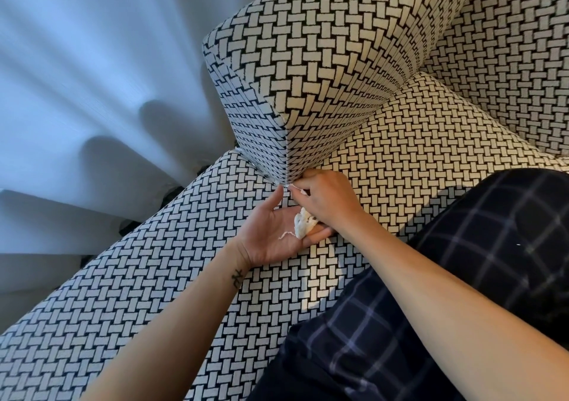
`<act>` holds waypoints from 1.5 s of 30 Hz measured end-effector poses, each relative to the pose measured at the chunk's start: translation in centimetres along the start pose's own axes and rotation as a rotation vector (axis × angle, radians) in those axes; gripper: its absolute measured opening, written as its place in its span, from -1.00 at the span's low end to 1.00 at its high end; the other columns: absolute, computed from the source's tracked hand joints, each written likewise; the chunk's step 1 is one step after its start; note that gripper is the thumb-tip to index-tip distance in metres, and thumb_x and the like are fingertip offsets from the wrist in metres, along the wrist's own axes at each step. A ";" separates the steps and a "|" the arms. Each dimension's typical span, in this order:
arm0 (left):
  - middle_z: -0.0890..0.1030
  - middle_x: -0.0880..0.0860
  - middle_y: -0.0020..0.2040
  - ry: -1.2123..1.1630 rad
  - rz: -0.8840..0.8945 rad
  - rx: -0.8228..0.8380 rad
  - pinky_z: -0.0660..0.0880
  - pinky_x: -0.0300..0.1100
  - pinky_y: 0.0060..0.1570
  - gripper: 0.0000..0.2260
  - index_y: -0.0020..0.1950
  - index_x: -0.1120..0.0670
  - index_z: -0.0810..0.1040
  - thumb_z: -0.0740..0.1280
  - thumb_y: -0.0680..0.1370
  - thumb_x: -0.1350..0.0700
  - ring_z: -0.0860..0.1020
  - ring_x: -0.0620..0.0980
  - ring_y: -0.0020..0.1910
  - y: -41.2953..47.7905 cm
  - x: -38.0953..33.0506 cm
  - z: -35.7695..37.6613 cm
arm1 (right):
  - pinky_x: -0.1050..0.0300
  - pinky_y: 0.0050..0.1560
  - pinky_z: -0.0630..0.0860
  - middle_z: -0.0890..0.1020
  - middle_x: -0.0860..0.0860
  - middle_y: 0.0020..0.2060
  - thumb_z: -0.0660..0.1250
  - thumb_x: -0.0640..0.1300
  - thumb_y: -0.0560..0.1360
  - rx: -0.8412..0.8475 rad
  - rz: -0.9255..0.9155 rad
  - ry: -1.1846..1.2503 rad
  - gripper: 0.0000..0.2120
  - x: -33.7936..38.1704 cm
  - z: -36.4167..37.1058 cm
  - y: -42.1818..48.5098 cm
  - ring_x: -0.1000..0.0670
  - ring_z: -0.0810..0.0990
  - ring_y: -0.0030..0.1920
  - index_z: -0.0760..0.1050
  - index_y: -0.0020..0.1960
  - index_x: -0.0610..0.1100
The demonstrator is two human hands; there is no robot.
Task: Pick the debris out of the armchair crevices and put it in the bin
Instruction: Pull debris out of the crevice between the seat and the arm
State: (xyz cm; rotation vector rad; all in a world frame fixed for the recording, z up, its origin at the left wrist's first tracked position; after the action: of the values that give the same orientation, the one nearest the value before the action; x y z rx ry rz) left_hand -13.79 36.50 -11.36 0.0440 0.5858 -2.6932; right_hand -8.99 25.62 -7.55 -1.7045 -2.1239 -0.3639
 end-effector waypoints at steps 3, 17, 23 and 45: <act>0.27 0.32 0.54 -0.004 -0.013 -0.003 0.00 0.11 0.61 -0.22 0.58 0.31 0.19 0.02 0.67 -0.33 0.22 0.23 0.56 0.0 -0.1 -0.2 | 0.06 -0.20 0.52 0.67 0.06 -0.22 0.30 0.09 0.60 -0.038 0.042 0.060 -0.71 -0.1 0.3 -0.2 -0.03 0.61 -0.22 0.73 -0.09 0.00; 0.31 0.32 0.51 -0.023 -0.016 0.001 0.13 0.12 0.58 -0.24 0.57 0.31 0.20 0.05 0.67 -0.32 0.31 0.23 0.51 -0.1 0.0 -0.1 | -0.03 -0.17 0.55 0.66 0.03 -0.30 0.38 -0.03 0.53 -0.072 0.191 0.359 -0.80 -0.7 -0.6 -1.1 -0.01 0.60 -0.23 0.72 -0.16 -0.08; 0.30 0.30 0.53 -0.006 0.018 -0.033 0.22 0.09 0.55 -0.30 0.60 0.28 0.17 0.07 0.69 -0.25 0.31 0.23 0.50 -0.6 0.0 0.0 | 0.02 -0.04 0.57 0.72 -0.01 -0.17 0.36 -0.02 0.58 -0.039 0.263 0.378 -0.77 -0.9 -1.0 -1.1 0.01 0.63 -0.14 0.73 -0.07 -0.11; 0.08 0.30 0.63 0.037 0.071 -0.127 0.01 0.09 0.61 -0.37 0.60 0.30 0.17 0.05 0.72 -0.15 0.20 0.21 0.55 -4.7 -1.7 -1.8 | 0.29 -0.40 0.31 0.58 0.07 -0.22 0.34 0.19 0.58 0.019 0.315 0.081 -0.63 1.9 0.6 -0.5 0.18 0.51 -0.34 0.65 -0.19 -0.08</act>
State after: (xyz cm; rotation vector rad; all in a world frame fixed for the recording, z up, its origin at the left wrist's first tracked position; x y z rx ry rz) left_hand -14.02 41.77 -10.95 0.0788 0.7508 -2.5864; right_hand -9.92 27.42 -7.15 -1.9394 -1.7590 -0.3130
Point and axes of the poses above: each hand's wrist, its own y-axis towards the middle knuckle, its own z-axis out of the palm, x = y × z, the point moved 4 cm from there along y, towards the middle knuckle
